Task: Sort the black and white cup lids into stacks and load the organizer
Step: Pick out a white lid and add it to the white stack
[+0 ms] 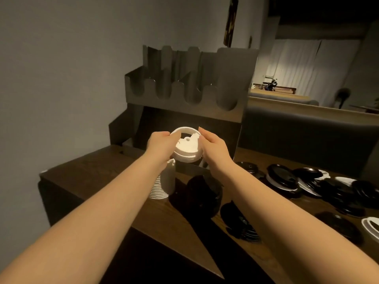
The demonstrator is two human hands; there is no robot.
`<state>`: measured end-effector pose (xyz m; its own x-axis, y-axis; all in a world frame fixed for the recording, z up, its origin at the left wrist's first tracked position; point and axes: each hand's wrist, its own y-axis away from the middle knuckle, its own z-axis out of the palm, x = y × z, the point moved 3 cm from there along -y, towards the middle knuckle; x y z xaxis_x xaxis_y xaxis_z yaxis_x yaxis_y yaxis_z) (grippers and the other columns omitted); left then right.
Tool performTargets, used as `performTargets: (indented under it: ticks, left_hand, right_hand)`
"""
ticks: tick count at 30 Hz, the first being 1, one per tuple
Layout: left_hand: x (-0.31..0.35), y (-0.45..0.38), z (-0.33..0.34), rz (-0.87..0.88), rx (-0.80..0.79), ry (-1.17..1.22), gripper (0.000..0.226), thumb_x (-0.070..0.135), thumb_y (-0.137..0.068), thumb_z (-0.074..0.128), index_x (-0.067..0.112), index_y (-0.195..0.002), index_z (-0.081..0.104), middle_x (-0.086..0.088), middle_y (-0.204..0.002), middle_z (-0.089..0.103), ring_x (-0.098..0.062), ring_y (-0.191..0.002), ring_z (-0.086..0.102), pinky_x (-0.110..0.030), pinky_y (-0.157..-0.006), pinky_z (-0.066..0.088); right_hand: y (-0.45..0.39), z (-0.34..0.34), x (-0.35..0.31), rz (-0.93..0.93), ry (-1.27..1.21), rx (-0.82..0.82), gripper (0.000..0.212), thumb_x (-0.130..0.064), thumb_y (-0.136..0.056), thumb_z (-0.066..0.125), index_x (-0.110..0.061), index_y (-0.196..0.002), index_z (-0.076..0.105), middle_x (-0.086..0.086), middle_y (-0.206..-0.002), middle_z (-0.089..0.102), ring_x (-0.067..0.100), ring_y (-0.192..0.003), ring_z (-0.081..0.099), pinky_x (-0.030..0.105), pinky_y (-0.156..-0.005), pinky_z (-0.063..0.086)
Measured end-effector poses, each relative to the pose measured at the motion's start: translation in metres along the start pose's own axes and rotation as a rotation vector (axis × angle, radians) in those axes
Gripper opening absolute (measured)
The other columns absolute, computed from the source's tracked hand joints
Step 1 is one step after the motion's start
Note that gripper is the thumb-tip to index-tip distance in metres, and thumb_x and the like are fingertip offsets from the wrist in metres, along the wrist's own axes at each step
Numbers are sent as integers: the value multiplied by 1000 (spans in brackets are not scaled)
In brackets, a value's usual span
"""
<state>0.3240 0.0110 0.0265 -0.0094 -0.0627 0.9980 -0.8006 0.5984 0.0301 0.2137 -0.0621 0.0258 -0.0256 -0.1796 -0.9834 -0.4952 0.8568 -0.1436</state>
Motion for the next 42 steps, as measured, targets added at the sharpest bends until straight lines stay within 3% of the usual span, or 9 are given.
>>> performTargets:
  ticks: [4,9,12,15,20,25,28,33,42]
  left_hand:
    - [-3,-14,-22,-60,96,144,34,21,-96,53,11,-129,55,-11,-118,62,-25,-105,62,-34,-83,54]
    - [-2,-21,-42,-73,98,158,47,15,-86,62,8,-131,50,-18,-118,61,-27,-98,63,-32,-64,56]
    - [-2,-27,-55,-11,59,65,66,9,-81,68,17,-138,36,-15,-121,52,-27,-95,59,-26,-52,48]
    - [3,-24,-59,105,-76,-94,72,19,-89,63,30,-149,25,-7,-140,41,-25,-112,51,-25,-71,48]
    - [5,-24,-64,240,-88,-292,58,37,-91,62,25,-144,42,-3,-150,40,-24,-135,40,-38,-105,39]
    - [-2,-30,-65,226,25,-502,31,31,-91,63,14,-117,68,-6,-118,66,-22,-105,60,-33,-85,48]
    - [-3,-35,-68,184,85,-519,28,34,-92,62,11,-106,72,-5,-104,68,-19,-92,56,-31,-75,43]
    - [-16,-39,-69,184,149,-689,23,28,-95,56,11,-96,72,-5,-92,67,-18,-79,56,-31,-67,44]
    - [-29,-46,-58,206,53,-603,27,19,-99,48,13,-119,64,-8,-119,64,-24,-104,58,-28,-75,43]
  right_hand:
    - [-3,29,8,245,-228,-123,68,-23,-93,59,-14,-149,22,14,-146,39,32,-120,53,40,-95,47]
    - [-8,55,-1,197,-316,-164,27,-6,-92,52,-14,-116,61,12,-108,66,25,-97,66,31,-73,55]
    - [-20,60,-7,152,-271,-149,17,-4,-90,49,-10,-96,64,8,-93,64,23,-92,63,33,-78,52]
    - [-35,61,-6,65,-108,-134,13,-6,-91,54,-7,-94,66,8,-91,64,23,-93,62,36,-85,52]
    - [-44,64,2,17,-15,-227,21,-3,-91,55,1,-109,66,10,-94,65,20,-84,61,28,-75,52]
    - [-47,69,8,-22,-46,-114,9,-14,-88,65,-12,-95,69,3,-89,65,17,-87,62,27,-76,54]
    - [-51,71,11,52,-193,-181,22,-11,-89,61,-8,-110,66,4,-97,64,14,-88,61,22,-70,53]
    - [-49,67,29,-64,153,-146,7,-13,-89,62,-14,-93,67,0,-90,66,16,-89,64,25,-74,56]
    - [-48,67,41,27,164,-99,11,-21,-90,64,-21,-82,70,-2,-86,67,16,-87,65,32,-75,58]
